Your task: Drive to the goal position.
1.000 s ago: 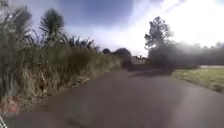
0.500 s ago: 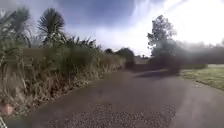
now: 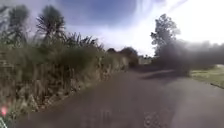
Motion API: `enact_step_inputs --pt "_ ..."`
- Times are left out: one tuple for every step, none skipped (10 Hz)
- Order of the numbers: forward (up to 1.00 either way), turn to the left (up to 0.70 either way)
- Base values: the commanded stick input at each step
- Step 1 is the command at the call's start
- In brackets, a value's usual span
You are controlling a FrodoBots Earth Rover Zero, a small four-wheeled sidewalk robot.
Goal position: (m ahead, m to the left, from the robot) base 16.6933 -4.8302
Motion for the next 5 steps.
enact_step_inputs --pt "0.85 -0.34" --pt "0.85 -0.34" --pt "0.85 -0.34" --pt "0.85 -0.34" --pt "0.85 -0.34"
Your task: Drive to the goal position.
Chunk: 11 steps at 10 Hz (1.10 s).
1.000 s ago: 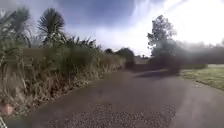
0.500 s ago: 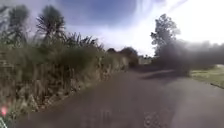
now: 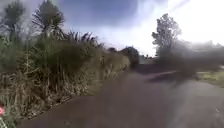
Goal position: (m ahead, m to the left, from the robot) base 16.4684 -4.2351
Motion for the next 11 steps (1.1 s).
enact_step_inputs --pt "0.85 -0.34" --pt "0.85 -0.34" --pt "0.85 -0.34" --pt "0.85 -0.34" --pt "0.85 -0.34" --pt "0.85 -0.34" --pt "0.85 -0.34" --pt "0.85 -0.34" --pt "0.85 -0.34" --pt "0.85 -0.34" --pt "0.85 -0.34"
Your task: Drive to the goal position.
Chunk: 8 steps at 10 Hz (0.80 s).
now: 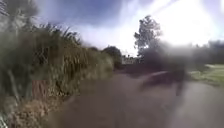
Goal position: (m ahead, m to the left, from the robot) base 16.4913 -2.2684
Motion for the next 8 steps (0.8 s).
enact_step_inputs --pt "0.85 -0.34" --pt "0.85 -0.34" --pt "0.85 -0.34" --pt "0.85 -0.34" --pt "0.85 -0.34" --pt "0.85 -0.34" --pt "0.85 -0.34" --pt "0.85 -0.34"
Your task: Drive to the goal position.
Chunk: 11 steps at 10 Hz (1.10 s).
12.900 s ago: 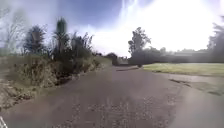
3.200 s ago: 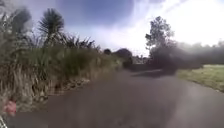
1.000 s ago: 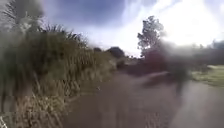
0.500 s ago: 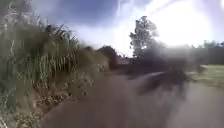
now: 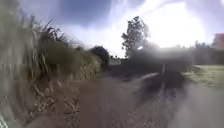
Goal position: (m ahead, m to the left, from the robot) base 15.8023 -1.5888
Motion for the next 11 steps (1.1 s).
enact_step_inputs --pt "0.85 -0.34" --pt "0.85 -0.34" --pt "0.85 -0.34" --pt "0.85 -0.34" --pt "0.85 0.00" --pt "0.85 0.00" --pt "0.85 0.00" --pt "0.85 0.00" --pt "0.85 0.00" --pt "0.85 0.00" --pt "0.85 0.00"
